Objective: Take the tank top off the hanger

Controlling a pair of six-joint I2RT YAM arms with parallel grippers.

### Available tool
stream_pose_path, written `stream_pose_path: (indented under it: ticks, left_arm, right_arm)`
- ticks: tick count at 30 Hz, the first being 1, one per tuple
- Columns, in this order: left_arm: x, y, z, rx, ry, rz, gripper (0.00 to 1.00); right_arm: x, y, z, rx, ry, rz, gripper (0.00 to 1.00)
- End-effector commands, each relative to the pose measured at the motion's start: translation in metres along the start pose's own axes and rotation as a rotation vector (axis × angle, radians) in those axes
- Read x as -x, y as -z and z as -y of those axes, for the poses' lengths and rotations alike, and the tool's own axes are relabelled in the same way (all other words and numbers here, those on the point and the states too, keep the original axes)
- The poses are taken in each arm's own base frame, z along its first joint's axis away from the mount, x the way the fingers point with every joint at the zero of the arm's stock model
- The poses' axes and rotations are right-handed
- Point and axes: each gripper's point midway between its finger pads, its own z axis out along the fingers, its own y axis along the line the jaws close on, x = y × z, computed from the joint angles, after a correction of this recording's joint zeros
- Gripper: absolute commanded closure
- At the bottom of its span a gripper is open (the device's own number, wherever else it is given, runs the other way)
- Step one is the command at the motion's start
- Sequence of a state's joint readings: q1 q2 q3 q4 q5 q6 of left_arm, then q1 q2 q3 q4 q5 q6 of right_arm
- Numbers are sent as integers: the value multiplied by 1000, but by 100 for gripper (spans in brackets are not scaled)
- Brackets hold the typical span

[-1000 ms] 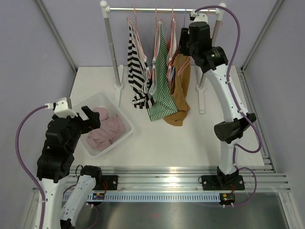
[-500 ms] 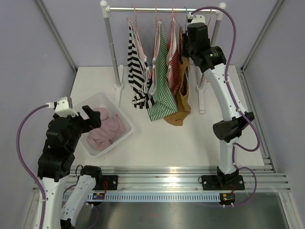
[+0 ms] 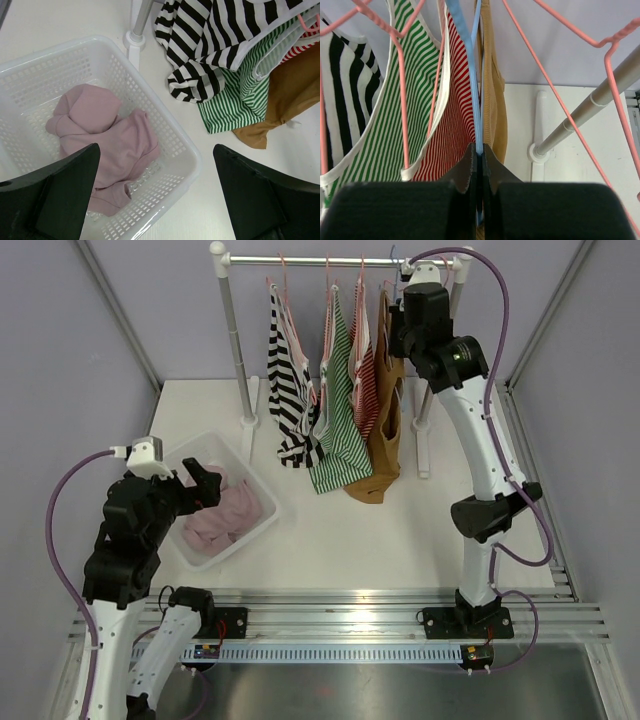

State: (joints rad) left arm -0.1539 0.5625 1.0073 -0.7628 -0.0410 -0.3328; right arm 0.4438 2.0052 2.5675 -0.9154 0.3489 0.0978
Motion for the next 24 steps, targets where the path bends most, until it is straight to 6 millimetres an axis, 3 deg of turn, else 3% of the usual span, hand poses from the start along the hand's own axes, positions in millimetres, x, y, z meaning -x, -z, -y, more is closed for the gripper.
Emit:
stream_pose_path:
  ticks: [1, 9, 13, 14, 15, 17, 18, 20, 21, 22, 23, 24]
  left_arm:
    - [9, -3, 23, -111, 4, 10, 1]
    - [34, 4, 61, -267, 32, 39, 1]
    - [57, 5, 92, -363, 34, 59, 1]
    - [61, 8, 104, -396, 29, 61, 1]
    - [73, 13, 115, -421, 25, 86, 1]
    - [77, 8, 138, -439, -1, 75, 1]
    - [92, 15, 151, -461, -6, 103, 1]
    - [87, 7, 181, -488, -49, 71, 1]
    - [103, 16, 196, -524, -46, 100, 1]
    - [105, 21, 213, -563, -63, 105, 1]
    - [101, 10, 228, -560, -87, 90, 1]
    - [104, 9, 237, -563, -96, 96, 1]
  right_arm:
    - [70, 62, 10, 52, -79, 203, 100]
    - [77, 93, 12, 103, -109, 222, 100]
    - [63, 115, 18, 118, -129, 195, 100]
    - [60, 120, 18, 126, -133, 190, 100]
    - [65, 142, 21, 154, -144, 215, 100]
    - [47, 149, 24, 157, -138, 170, 100]
    - [38, 164, 26, 177, -133, 151, 100]
    - [28, 181, 25, 223, -123, 132, 100]
    - [18, 197, 29, 238, -119, 120, 100]
    - [14, 205, 30, 253, -119, 114, 100]
    - [15, 227, 35, 269, -128, 138, 100]
    - [3, 233, 37, 273, -127, 111, 100]
